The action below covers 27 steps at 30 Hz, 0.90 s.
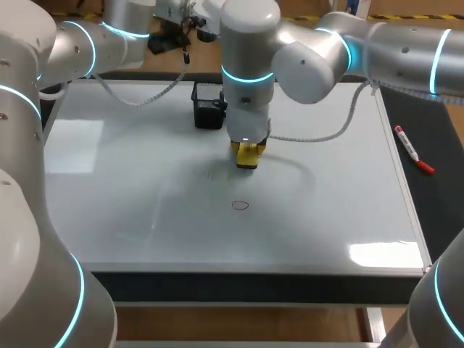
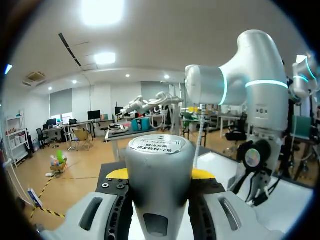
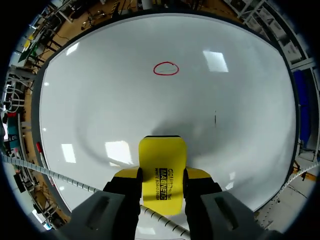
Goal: Pick up the inspection probe, press it on each red-marked spot on the whiteboard one by one, put down the probe, pick up the eraser, and wipe off all the red marks.
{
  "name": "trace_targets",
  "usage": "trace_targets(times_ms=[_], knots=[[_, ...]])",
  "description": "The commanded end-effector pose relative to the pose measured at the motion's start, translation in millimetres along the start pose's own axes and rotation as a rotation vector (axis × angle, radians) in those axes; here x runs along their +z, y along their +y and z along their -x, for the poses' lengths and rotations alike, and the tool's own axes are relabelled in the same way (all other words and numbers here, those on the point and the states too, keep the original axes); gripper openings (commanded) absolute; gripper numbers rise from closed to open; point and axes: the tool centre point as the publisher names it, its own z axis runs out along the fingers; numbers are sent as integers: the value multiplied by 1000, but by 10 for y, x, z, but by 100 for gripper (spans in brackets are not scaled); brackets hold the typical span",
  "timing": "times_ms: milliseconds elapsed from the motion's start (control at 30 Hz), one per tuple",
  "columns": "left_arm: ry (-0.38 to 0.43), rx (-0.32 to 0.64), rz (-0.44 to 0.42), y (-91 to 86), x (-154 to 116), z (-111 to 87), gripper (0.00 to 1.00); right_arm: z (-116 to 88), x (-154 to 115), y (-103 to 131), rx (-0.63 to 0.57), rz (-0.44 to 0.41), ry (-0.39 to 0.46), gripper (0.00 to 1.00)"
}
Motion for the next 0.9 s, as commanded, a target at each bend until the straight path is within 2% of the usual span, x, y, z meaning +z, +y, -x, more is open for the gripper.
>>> trace_targets(times_ms=[33, 567, 900], knots=[[219, -1, -8, 28, -22, 68, 0, 81, 39, -31, -6, 5, 27, 0], [219, -1, -8, 28, -22, 68, 0, 93, 168, -41, -19, 27, 12, 0], [219, -1, -8, 28, -22, 68, 0, -75, 202, -75, 18, 34, 21, 0]])
